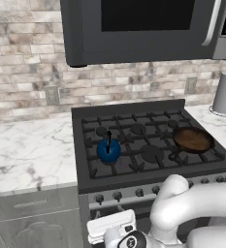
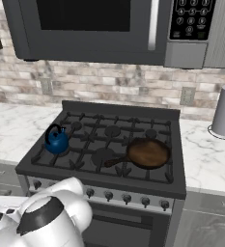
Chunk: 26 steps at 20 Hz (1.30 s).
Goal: Pick the kettle from the counter and place it on a stove burner. Then turn the burner on.
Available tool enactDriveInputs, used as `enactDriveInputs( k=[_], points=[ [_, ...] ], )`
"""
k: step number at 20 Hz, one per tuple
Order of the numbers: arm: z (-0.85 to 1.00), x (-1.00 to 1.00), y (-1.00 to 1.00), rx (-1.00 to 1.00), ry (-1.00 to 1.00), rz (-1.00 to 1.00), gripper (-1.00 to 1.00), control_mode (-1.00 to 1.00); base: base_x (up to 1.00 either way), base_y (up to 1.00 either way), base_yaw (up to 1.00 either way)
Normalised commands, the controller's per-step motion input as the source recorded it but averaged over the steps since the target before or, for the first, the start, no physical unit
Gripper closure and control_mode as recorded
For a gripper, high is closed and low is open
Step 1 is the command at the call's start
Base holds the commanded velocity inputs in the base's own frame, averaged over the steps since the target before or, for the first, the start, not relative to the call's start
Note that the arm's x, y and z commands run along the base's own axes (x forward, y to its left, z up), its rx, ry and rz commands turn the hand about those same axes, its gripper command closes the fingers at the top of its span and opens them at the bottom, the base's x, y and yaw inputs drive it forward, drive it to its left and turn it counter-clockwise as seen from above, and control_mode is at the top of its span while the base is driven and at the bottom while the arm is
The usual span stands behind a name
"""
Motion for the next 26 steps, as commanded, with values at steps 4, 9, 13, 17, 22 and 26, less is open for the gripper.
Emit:
enactDriveInputs(
  k=[4,9,13,17,22,26],
  points=[
    [0.00,0.18,-0.54,0.14,0.01,-0.04,-1.00,-1.00,0.00,0.00,0.00],
    [0.00,0.04,-0.13,0.04,0.00,0.00,-1.00,-1.00,0.00,0.00,0.00],
    [0.00,0.10,0.00,0.00,0.00,0.00,-1.00,-1.00,0.00,0.00,0.00],
    [0.00,0.24,0.00,0.00,0.00,0.00,-1.00,-1.00,0.00,0.00,0.00],
    [0.00,0.33,0.00,0.00,0.00,0.00,-1.00,-1.00,0.00,0.00,0.00],
    [0.00,0.44,0.00,0.00,0.00,0.00,-1.00,-1.00,0.00,0.00,0.00]
  ],
)
